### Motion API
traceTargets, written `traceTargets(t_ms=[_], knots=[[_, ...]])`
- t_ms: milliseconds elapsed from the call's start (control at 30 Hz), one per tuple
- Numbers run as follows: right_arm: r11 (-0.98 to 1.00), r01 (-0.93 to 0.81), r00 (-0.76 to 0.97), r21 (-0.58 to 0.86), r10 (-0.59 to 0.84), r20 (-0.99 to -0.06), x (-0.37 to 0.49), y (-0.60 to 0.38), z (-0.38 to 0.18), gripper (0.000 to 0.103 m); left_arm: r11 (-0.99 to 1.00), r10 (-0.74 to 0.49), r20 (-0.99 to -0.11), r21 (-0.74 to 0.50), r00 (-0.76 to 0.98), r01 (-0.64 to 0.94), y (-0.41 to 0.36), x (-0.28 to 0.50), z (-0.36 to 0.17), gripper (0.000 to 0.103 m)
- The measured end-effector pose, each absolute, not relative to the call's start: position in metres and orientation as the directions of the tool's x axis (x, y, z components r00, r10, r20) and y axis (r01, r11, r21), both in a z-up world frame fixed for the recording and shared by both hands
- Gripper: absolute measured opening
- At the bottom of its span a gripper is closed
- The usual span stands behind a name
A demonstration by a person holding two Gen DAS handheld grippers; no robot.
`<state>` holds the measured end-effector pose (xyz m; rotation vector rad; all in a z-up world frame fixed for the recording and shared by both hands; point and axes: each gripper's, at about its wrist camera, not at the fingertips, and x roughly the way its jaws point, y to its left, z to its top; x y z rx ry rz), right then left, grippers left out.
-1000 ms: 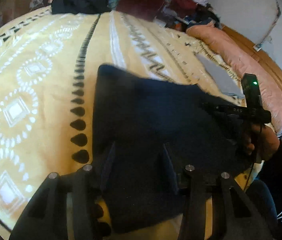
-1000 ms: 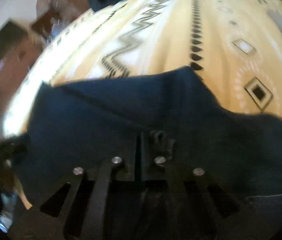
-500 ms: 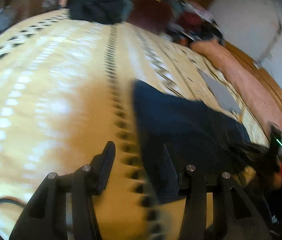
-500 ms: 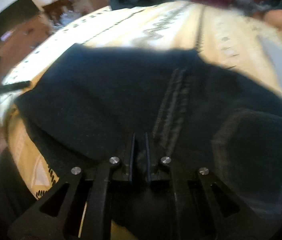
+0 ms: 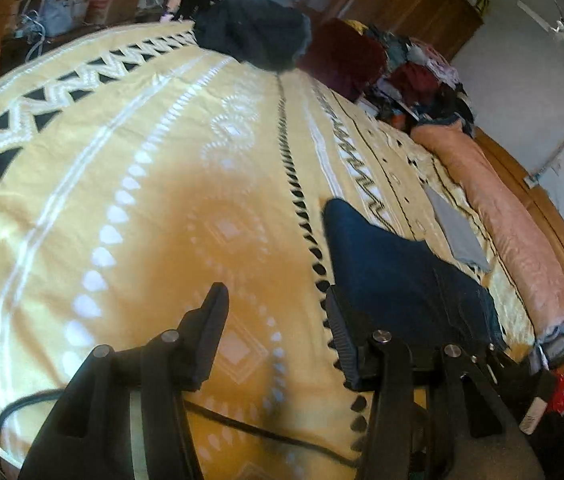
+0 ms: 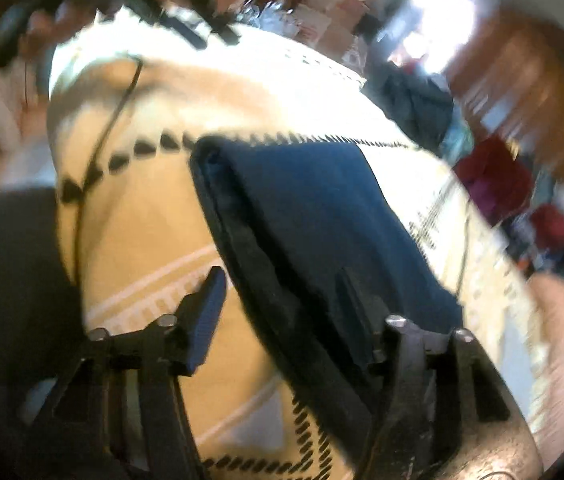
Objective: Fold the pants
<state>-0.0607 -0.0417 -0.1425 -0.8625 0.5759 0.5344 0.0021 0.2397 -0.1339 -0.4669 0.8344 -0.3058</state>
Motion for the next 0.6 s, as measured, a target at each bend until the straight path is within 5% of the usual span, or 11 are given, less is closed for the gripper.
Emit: traceTargets(t_ms=[200,267,367,600], knots=[[0.571,-0.604,0.753,-0.557,0.179,-0.633,-0.049,-0.037,-0.14,0.057,0.827,-0.518,-0.647,-0.547,0.56,0.132,0.208,0.035,-0.15,0.052],[0.588,-0.607,0.737,-0.534,0.165,-0.655,-0.04,-0.031,-0.139,0.039,0.809,-0.557,-0.647,-0.565,0.52,0.164,0.189,0.059,-0.154,0.052],[0.602,-0.599,0.735,-0.528,0.153,-0.66,-0.035,-0.021,-0.14,0.033,0.799,-0.588,-0.651,-0.561,0.481,0.216,0.163,0.092,-0.156,0.052],[0.61,-0.578,0.747,-0.542,0.129,-0.652,-0.037,-0.016,-0.143,0.032,0.818,-0.569,-0.708,-0.539,0.418,0.2,0.136,0.161,-0.173,0.054]])
